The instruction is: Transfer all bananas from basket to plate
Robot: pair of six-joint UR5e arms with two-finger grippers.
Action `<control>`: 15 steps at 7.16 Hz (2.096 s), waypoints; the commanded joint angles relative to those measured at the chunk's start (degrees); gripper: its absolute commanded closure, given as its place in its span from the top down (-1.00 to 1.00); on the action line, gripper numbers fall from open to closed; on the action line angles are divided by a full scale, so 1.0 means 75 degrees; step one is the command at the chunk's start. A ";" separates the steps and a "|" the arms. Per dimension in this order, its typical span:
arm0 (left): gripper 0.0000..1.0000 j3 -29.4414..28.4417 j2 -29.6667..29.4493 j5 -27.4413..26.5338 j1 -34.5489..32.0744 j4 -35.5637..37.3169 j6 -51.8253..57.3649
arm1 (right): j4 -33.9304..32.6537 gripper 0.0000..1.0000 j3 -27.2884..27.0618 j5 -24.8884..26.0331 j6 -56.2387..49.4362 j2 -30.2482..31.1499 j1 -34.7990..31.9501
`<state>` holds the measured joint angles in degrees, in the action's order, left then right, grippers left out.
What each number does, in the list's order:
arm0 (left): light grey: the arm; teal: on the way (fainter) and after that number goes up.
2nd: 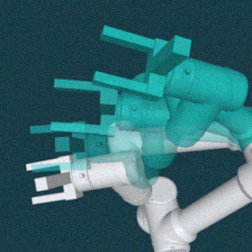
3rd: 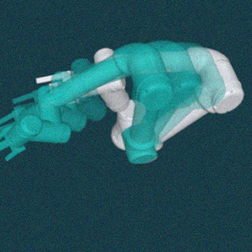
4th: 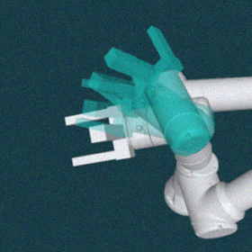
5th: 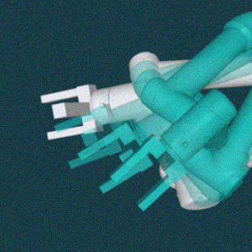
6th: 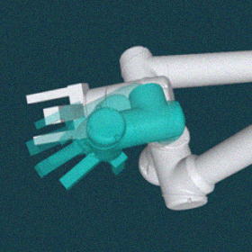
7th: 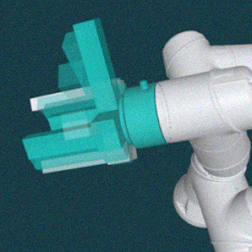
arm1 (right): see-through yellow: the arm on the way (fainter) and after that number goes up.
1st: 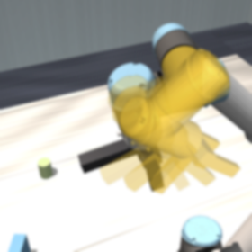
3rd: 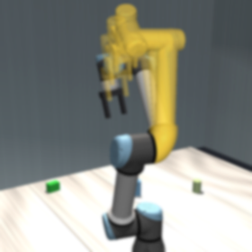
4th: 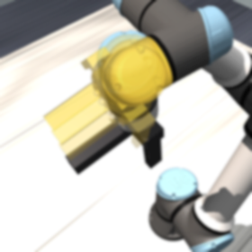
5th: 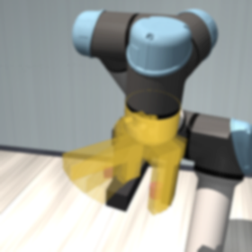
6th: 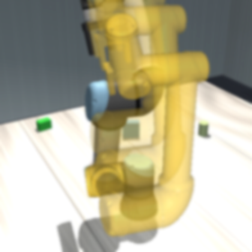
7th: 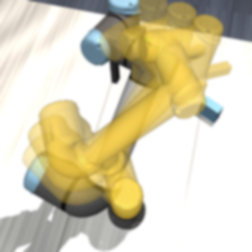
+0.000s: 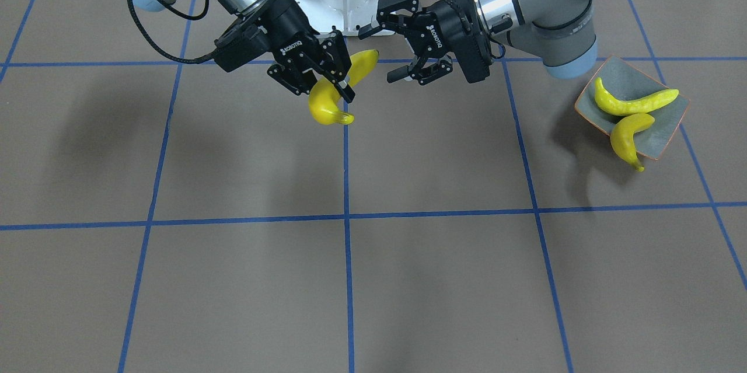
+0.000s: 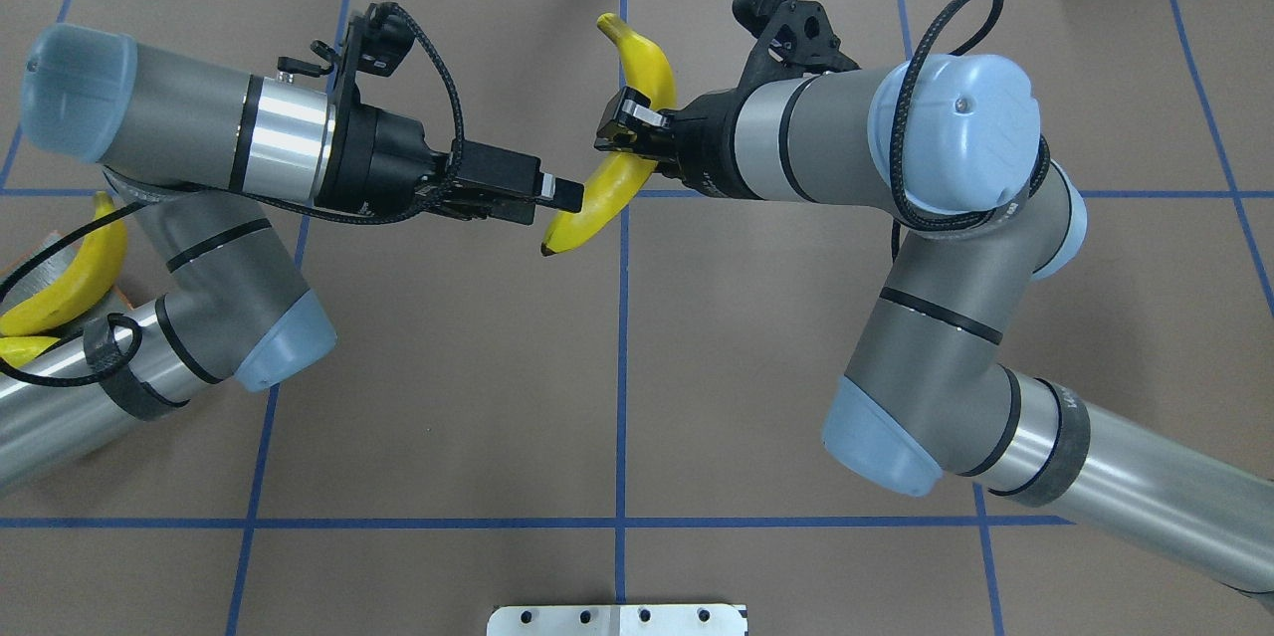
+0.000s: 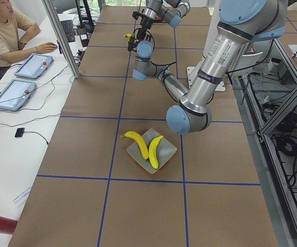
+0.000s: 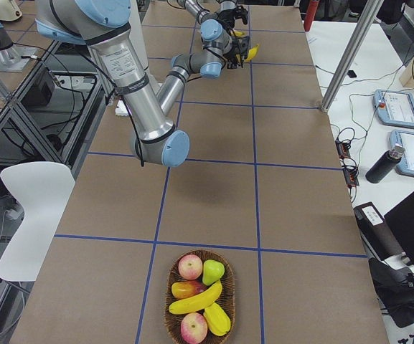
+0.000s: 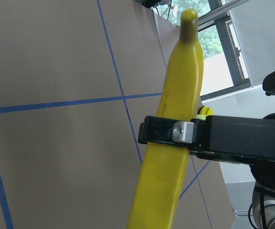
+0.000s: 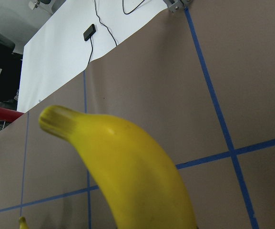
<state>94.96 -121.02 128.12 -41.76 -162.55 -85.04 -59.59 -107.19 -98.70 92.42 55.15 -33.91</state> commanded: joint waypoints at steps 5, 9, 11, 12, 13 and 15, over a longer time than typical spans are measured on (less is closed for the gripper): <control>-0.99 -0.0006 0.0011 0.0003 0.0036 -0.0252 0.0053 | 0.0012 -1.00 -0.0006 0.0105 -0.0030 -0.0205 0.0150; -1.00 -0.0029 0.0093 0.0049 0.0036 -0.0241 0.0065 | 0.0012 1.00 -0.0017 0.0513 -0.0112 -0.0228 0.0104; -1.00 -0.0099 0.0129 0.0049 0.0025 -0.0218 0.0123 | -0.0057 1.00 -0.0297 0.0329 -0.0183 -0.0112 -0.0188; -1.00 -0.0053 0.0361 0.0061 -0.0034 -0.0230 0.0321 | -0.0093 1.00 -0.0368 -0.0090 -0.0183 0.0074 -0.0561; -1.00 0.0052 0.0874 0.0084 -0.0173 -0.0264 0.0903 | -0.0093 1.00 -0.0578 -0.0709 -0.0183 0.0633 -0.0959; -1.00 0.0111 0.1893 0.1190 -0.1094 -0.0276 0.1877 | -0.0105 1.00 -0.0615 -0.1685 -0.0671 0.1467 -0.1944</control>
<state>95.49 -111.27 131.98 -45.60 -164.52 -75.17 -60.30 -111.44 -107.01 89.93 62.15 -44.26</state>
